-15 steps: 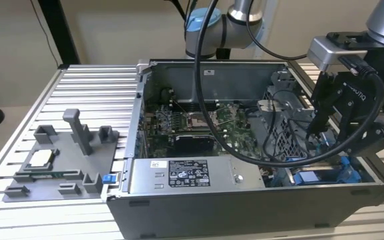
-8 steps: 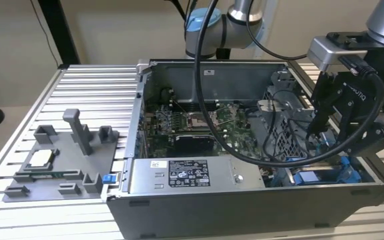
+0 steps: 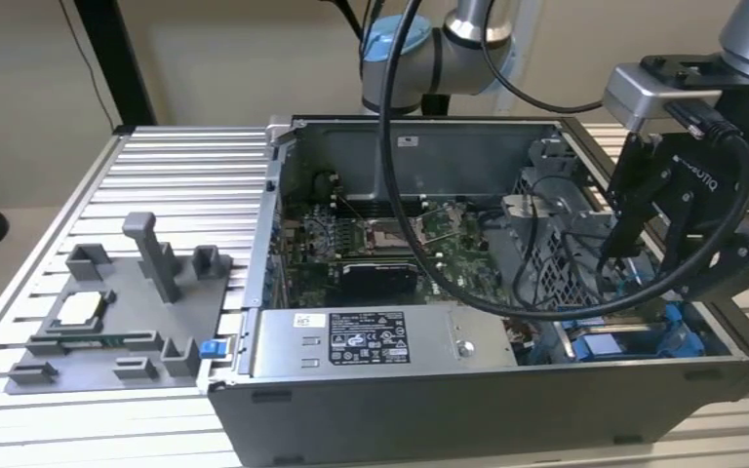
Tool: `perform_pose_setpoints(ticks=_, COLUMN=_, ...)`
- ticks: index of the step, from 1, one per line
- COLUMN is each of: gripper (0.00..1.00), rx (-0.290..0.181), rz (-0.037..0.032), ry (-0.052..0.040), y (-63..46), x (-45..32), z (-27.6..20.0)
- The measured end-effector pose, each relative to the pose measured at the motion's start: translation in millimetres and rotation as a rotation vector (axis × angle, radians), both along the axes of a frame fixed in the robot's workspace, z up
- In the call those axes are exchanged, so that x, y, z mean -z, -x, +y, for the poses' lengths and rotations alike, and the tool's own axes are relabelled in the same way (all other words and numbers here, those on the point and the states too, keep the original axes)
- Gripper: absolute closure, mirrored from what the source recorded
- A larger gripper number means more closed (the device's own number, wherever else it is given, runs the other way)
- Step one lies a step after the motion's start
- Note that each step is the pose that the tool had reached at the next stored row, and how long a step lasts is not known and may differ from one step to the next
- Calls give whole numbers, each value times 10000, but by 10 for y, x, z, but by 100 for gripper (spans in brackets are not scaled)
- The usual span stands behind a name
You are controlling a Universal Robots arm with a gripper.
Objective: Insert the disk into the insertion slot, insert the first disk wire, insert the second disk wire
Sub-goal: 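Insert the disk into the insertion slot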
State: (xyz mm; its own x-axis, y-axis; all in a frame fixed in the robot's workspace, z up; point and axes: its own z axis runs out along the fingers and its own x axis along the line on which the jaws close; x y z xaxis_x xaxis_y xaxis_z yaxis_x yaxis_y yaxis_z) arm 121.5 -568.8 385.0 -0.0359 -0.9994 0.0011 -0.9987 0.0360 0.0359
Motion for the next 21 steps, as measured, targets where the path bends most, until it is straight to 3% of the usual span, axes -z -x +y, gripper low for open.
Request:
perform_pose_setpoints(ticks=7, gripper=0, rx=0, rz=13, ry=0, y=0, x=-192, z=0)
perform_pose_setpoints(ticks=10, gripper=0, rx=-2, rz=-6, ry=-2, y=-1, x=-200, z=25)
perform_pose_setpoints(ticks=16, gripper=0, rx=0, rz=-280, ry=-33, y=0, x=-168, z=86)
perform_pose_setpoints(ticks=21, gripper=0, rx=-72, rz=-406, ry=-35, y=-1, x=-100, z=119)
